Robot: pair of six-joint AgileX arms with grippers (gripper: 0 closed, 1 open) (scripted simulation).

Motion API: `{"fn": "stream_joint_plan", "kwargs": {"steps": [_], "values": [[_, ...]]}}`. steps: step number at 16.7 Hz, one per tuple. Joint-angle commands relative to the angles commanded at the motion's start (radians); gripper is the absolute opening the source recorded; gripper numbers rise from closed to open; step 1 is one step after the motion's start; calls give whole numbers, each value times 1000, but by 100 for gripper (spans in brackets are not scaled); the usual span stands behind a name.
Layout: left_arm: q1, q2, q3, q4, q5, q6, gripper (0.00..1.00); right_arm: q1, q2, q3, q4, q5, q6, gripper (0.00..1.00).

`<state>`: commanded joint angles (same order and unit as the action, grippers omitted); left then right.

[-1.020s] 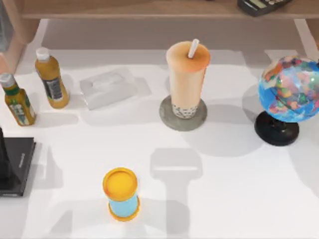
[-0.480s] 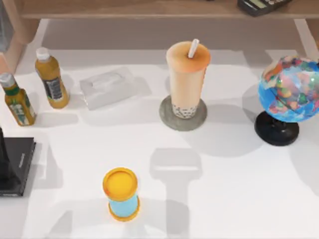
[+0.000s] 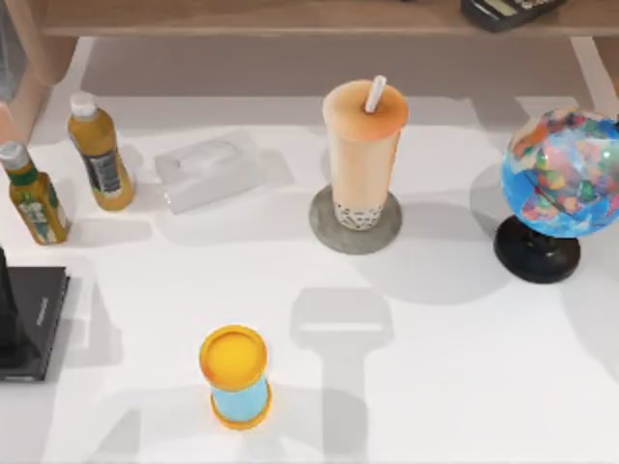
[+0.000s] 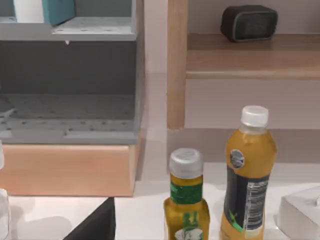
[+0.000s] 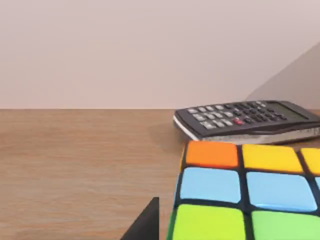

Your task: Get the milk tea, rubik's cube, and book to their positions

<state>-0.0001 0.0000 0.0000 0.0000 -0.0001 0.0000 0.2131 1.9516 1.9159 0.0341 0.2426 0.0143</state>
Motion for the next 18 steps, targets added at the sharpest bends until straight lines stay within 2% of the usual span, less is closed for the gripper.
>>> {"fn": "stream_joint_plan", "kwargs": {"steps": [1, 2, 11, 18], "values": [[0, 0, 0, 0, 0, 0, 100, 0, 0, 0, 0, 0, 0, 98], [0, 0, 0, 0, 0, 0, 100, 0, 0, 0, 0, 0, 0, 100], [0, -2, 0, -2, 0, 0, 100, 0, 0, 0, 0, 0, 0, 100], [4, -158, 23, -181, 5, -3, 100, 0, 0, 0, 0, 0, 0, 100]]}}
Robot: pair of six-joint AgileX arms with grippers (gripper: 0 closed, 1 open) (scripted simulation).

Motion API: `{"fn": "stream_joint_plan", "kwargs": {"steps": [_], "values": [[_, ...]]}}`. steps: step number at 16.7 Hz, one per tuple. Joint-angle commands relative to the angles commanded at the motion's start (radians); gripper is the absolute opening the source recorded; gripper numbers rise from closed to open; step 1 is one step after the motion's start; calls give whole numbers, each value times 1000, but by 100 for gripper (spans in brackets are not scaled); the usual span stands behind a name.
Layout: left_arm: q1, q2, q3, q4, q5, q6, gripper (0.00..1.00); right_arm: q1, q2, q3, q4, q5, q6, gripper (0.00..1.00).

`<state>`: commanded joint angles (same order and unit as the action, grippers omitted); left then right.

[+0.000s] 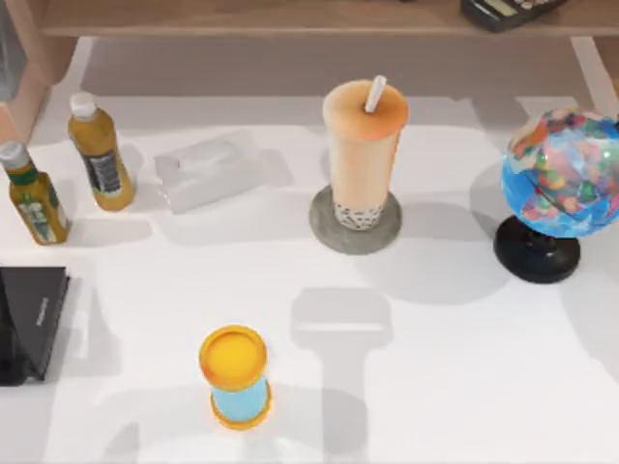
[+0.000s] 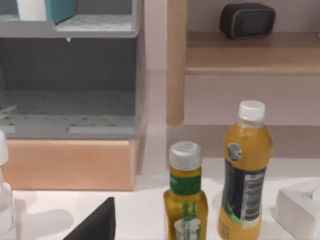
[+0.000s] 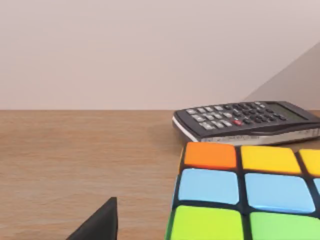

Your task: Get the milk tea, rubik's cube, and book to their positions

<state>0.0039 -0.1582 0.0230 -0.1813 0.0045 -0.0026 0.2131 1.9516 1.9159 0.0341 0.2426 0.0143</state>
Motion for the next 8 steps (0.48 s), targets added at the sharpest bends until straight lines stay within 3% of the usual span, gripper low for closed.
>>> {"fn": "stream_joint_plan", "kwargs": {"steps": [8], "values": [[5, -195, 26, -225, 5, -3, 100, 0, 0, 0, 0, 0, 0, 100]]}}
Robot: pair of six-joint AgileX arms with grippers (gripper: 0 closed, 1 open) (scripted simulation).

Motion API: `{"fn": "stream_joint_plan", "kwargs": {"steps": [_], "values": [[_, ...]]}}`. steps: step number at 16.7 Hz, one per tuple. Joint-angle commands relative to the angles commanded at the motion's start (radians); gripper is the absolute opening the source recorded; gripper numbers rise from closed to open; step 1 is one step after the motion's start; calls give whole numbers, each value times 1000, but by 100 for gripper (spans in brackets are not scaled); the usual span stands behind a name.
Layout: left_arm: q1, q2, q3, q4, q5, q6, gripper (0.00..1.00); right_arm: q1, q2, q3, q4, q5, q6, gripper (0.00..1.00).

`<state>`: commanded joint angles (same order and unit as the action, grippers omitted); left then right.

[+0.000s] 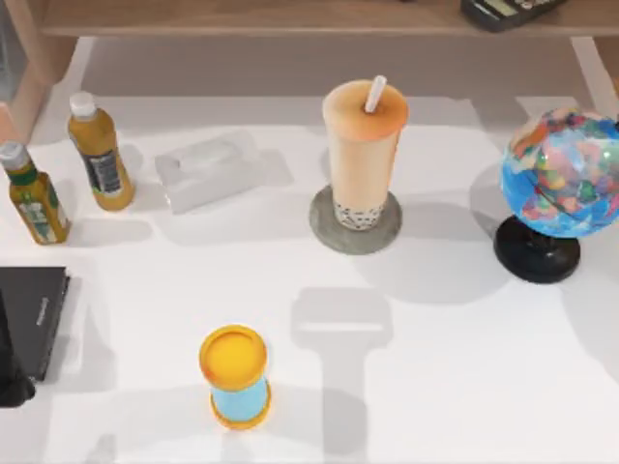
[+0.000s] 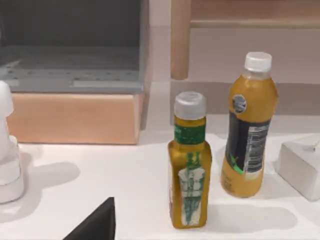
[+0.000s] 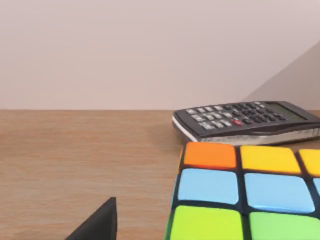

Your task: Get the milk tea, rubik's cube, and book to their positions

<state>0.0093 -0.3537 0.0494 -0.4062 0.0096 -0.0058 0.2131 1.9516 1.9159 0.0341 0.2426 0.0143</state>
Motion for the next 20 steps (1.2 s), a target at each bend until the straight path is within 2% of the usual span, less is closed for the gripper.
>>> {"fn": "stream_joint_plan", "kwargs": {"steps": [11, 15, 20], "values": [[1, -34, 7, -37, 2, 0, 100, 8, -49, -52, -6, -18, -3, 100], [1, -34, 7, -37, 2, 0, 100, -5, -225, -232, -9, -46, -3, 100], [1, -34, 7, -37, 2, 0, 100, -50, -583, -581, -14, -85, 3, 100]]}}
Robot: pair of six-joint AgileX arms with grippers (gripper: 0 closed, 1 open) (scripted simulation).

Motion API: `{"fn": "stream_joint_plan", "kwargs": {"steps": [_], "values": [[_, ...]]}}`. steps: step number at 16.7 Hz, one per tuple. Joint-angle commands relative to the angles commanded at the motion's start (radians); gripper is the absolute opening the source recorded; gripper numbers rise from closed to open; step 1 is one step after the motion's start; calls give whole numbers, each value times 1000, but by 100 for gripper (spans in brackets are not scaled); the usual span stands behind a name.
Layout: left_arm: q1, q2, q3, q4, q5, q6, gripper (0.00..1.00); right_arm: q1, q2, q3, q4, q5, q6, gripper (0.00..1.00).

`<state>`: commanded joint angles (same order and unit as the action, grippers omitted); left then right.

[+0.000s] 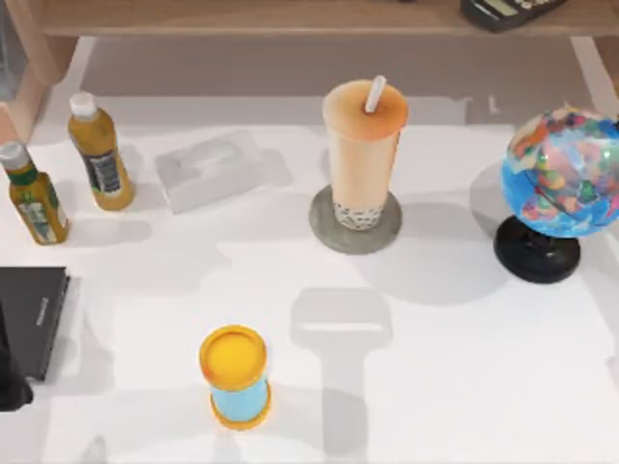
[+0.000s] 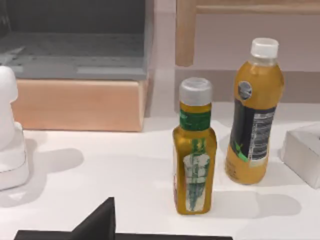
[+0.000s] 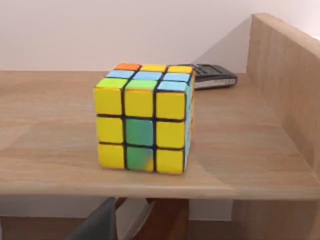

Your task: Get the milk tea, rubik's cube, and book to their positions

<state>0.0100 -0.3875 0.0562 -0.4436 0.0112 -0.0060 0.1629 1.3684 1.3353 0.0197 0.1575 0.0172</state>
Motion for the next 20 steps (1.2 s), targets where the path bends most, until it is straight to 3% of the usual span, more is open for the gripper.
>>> {"fn": "stream_joint_plan", "kwargs": {"steps": [12, 16, 20], "values": [[0, 0, 0, 0, 0, 0, 100, -122, -1087, -1075, -27, -126, -6, 100], [0, 0, 0, 0, 0, 0, 100, -148, -1308, -1283, -30, -156, -18, 100], [0, 0, 0, 0, 0, 0, 100, -163, -1368, -1335, -20, -158, -17, 100]]}}
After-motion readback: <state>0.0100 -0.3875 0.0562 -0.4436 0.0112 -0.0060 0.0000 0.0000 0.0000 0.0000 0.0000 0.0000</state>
